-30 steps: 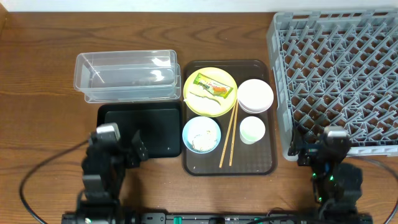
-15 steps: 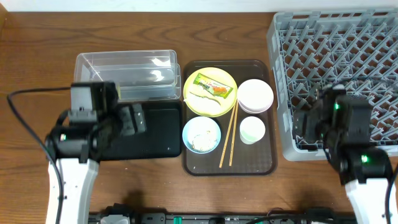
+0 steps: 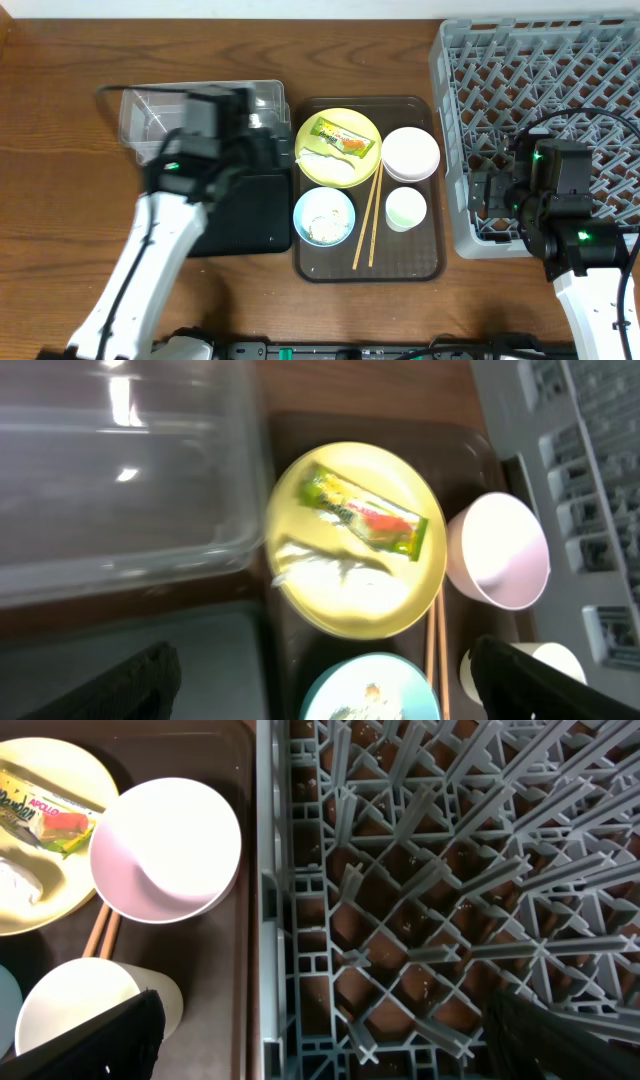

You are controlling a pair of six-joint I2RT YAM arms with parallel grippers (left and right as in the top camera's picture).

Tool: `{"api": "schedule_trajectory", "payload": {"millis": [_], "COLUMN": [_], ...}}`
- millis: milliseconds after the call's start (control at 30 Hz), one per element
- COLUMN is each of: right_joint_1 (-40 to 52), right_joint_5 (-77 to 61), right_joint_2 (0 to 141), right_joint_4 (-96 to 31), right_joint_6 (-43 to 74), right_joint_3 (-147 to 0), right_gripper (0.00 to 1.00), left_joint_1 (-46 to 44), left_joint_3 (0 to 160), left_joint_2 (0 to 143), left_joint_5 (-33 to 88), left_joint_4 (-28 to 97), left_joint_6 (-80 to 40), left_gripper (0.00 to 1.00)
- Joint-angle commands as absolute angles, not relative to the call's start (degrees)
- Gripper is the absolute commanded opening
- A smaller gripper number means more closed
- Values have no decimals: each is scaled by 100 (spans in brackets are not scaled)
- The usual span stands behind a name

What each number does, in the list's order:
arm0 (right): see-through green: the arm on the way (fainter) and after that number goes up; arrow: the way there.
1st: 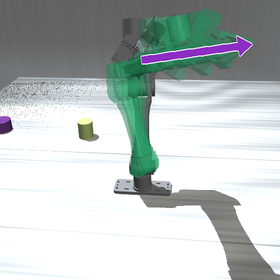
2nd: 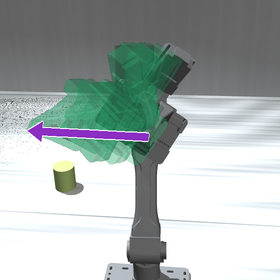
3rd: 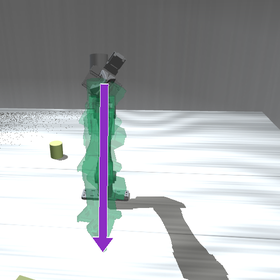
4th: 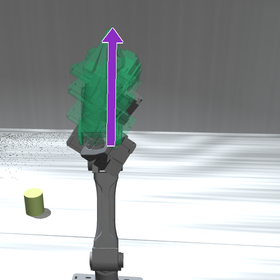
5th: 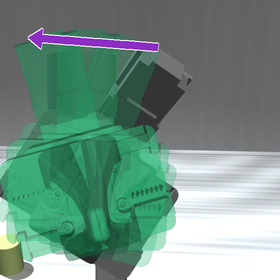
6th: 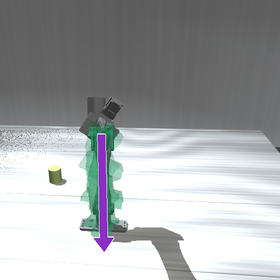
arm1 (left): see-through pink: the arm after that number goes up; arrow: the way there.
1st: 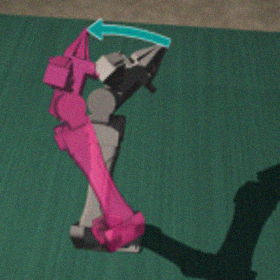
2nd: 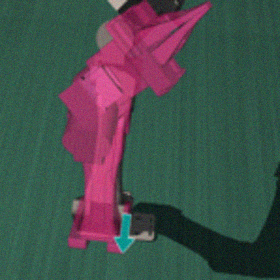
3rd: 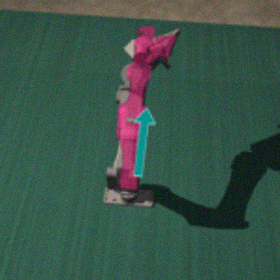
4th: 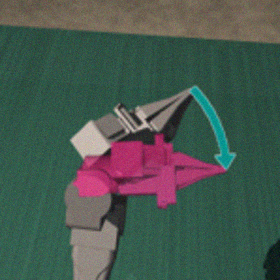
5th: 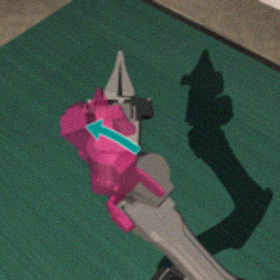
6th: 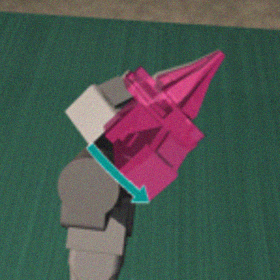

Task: Sort waste into correct bins and load items into the dishwasher rack
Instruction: 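Move the left gripper over the yellow plate to the Pandan wrapper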

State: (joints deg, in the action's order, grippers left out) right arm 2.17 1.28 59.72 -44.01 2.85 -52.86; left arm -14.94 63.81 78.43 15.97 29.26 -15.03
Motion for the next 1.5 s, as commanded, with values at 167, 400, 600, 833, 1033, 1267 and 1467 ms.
{"api": "schedule_trajectory", "payload": {"millis": [167, 400, 600, 833, 1033, 1267, 1467], "right_joint_1": [266, 266, 266, 266, 266, 266, 266], "right_joint_5": [104, 104, 104, 104, 104, 104, 104], "right_joint_2": [5959, 5959, 5959, 5959, 5959, 5959, 5959], "right_joint_4": [-4405, -4416, -4425, -4421, -4421, -4423, -4423], "right_joint_6": [362, 362, 362, 362, 362, 362, 362], "right_joint_3": [-5422, -5422, -5422, -5422, -5422, -5422, -5422], "right_gripper": [99, 99, 99, 99, 99, 99, 99], "left_joint_1": [-2727, -3026, -3030, -3030, -3030, -2952, -2574], "left_joint_3": [6501, 6501, 6501, 6501, 6501, 6501, 6501], "left_joint_2": [9037, 10057, 10685, 10991, 10890, 10009, 9037], "left_joint_5": [655, 633, 633, 635, 635, 631, -64], "left_joint_4": [2049, 1297, 961, 976, 993, 1229, 1481], "left_joint_6": [-1643, -1509, -1262, -1251, -1251, -1253, -1253], "left_gripper": [94, 94, 91, 68, 24, 11, 11]}}
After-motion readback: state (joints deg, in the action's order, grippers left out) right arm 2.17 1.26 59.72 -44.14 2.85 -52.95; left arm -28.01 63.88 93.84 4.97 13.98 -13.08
